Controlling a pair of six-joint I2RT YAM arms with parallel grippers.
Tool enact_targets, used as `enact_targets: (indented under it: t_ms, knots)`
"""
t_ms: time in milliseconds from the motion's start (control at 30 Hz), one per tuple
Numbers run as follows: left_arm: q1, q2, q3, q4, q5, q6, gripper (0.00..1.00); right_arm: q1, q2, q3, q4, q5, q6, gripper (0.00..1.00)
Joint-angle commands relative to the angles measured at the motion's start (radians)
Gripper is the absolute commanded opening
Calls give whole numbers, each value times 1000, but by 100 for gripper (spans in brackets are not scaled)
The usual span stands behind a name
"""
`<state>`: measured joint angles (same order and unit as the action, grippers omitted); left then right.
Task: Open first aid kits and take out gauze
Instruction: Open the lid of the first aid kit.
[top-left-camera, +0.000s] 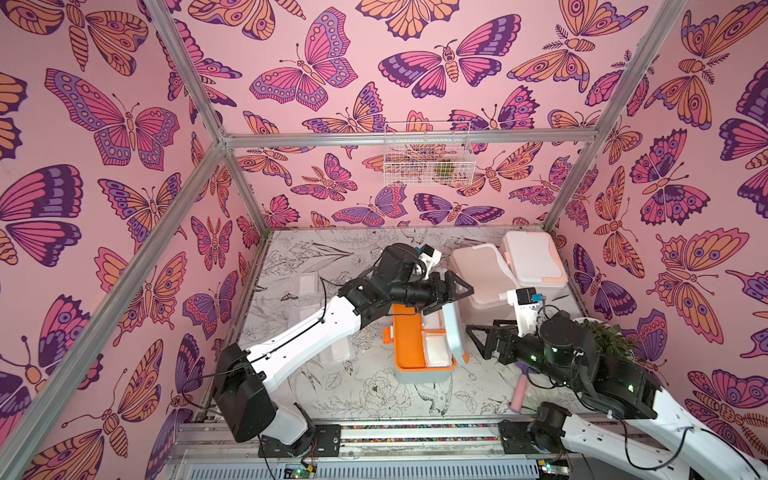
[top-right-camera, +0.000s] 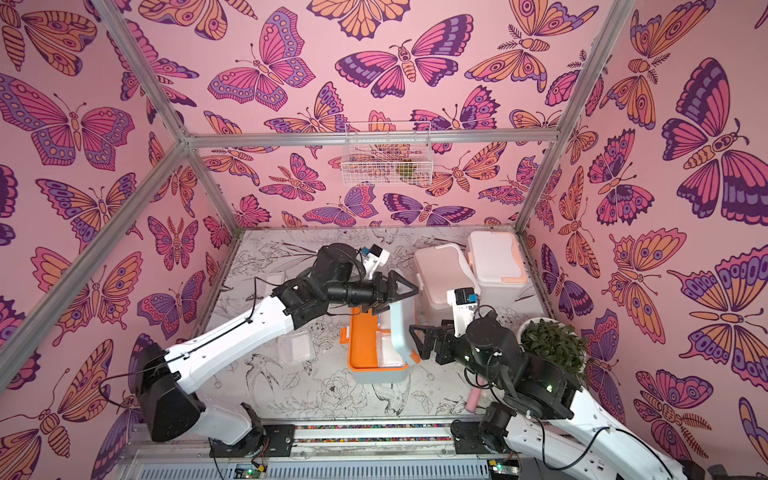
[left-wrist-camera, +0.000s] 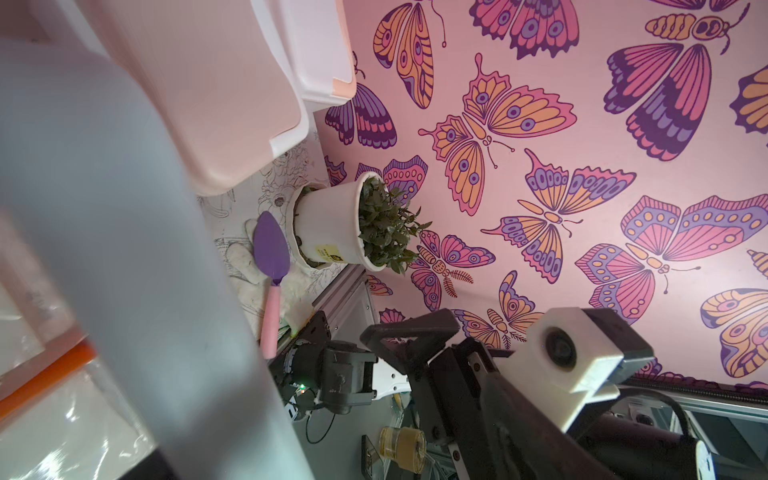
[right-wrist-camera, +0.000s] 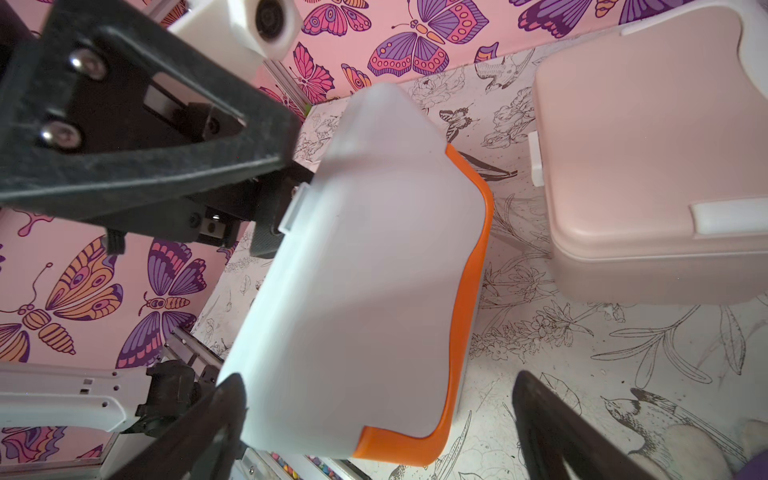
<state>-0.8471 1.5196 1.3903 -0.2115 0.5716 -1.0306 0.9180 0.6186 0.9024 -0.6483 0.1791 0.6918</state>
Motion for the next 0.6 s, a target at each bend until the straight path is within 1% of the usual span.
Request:
enact_targets:
  t_ms: [0,200,267,333,400,567]
  knots:
    - [-35,53,84,-39,-27,52,88,2,3,18,-5,-9,9,99]
    - [-89,164,232,-94,-24,87,89,2,67,3,49,-77,44,99]
    - [-92,168,243,-115,-33,101,89,4,84,1,45,-70,51,99]
    - [-90,139,232,-151,-82,131,90,3,95,-3,33,-45,57,99]
    - [-86,96,210,-190,-142,167,91,2,94,-6,18,-8,64,94]
    - [-60,-36,123,-267,-286,230,94,3,88,-2,-5,44,79,76]
